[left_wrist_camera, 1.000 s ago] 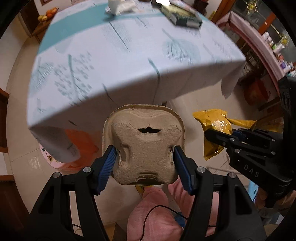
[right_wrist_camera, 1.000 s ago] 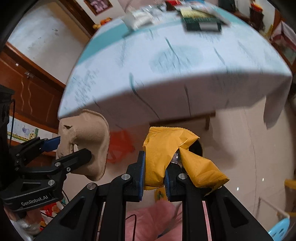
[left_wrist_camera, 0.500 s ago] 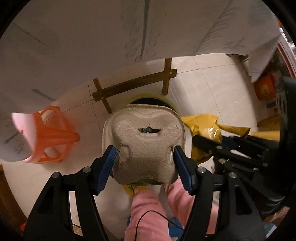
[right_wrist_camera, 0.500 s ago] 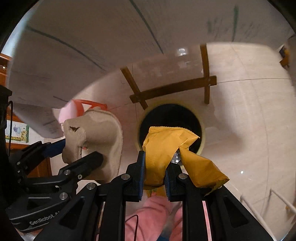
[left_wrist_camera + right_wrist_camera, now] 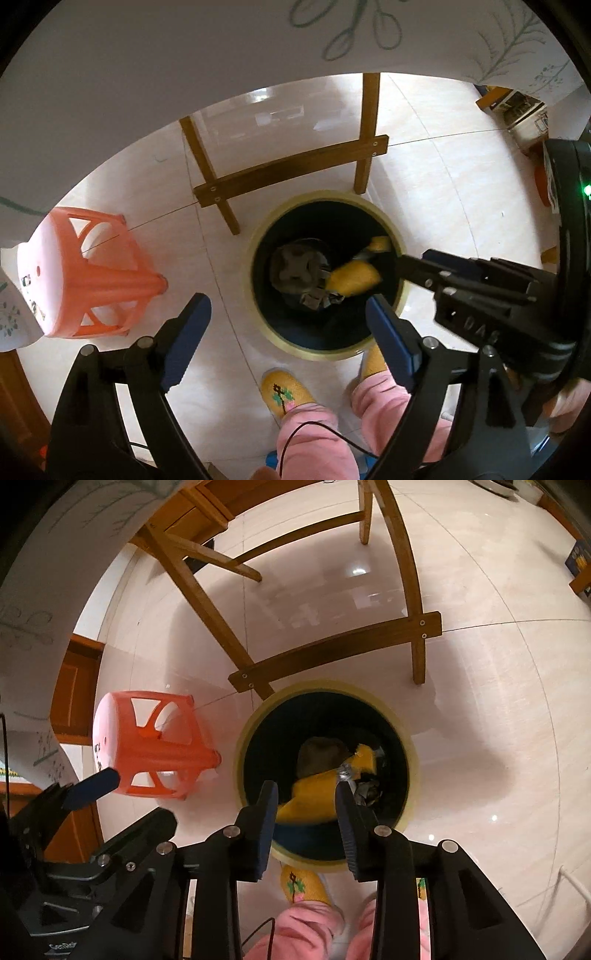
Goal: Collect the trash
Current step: 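Raise both tools back toward the table, then grasp the white tissue with left tool while right tool grasps the Kinder chocolate box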
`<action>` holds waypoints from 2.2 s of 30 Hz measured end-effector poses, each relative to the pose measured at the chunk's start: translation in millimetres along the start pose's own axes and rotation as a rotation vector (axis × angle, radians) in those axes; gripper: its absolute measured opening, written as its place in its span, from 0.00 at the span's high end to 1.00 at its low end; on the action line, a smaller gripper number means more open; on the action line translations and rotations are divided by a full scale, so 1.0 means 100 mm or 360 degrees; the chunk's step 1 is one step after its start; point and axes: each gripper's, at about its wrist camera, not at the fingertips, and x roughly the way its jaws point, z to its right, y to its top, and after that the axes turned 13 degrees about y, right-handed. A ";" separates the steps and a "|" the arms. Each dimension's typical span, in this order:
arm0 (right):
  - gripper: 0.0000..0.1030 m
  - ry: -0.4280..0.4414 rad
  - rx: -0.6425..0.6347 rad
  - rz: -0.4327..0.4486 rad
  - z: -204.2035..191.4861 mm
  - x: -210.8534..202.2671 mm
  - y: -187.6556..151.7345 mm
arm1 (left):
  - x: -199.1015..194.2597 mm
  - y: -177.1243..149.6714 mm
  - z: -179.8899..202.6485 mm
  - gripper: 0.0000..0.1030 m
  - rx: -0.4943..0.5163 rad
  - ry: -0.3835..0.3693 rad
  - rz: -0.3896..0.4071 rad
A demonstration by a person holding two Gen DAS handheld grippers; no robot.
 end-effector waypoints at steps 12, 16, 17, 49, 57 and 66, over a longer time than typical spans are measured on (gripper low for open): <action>0.69 -0.0002 0.0010 0.0030 -0.31 -0.62 -0.08 | -0.77 -0.11 -0.35 0.18 -0.0153 0.0031 -0.0004; 0.69 0.0010 -0.0023 0.0068 -0.61 -1.06 -0.09 | -1.31 -0.09 -0.52 0.18 -0.0207 0.0014 0.0038; 0.69 0.0014 -0.0032 0.0077 -0.70 -1.18 -0.09 | -1.46 -0.07 -0.57 0.18 -0.0218 0.0010 0.0057; 0.64 -0.0114 -0.0353 0.0758 -2.79 -4.11 0.51 | -4.35 0.99 -1.93 0.18 -0.0285 0.0067 0.0652; 0.50 -0.0097 -0.0369 0.0757 -2.48 -4.24 1.42 | -4.00 1.86 -1.72 0.18 -0.0338 0.0120 0.0545; 0.38 -0.0024 -0.0328 0.0600 -1.72 -4.11 2.99 | -3.39 3.16 -1.37 0.19 -0.0393 0.0207 0.0331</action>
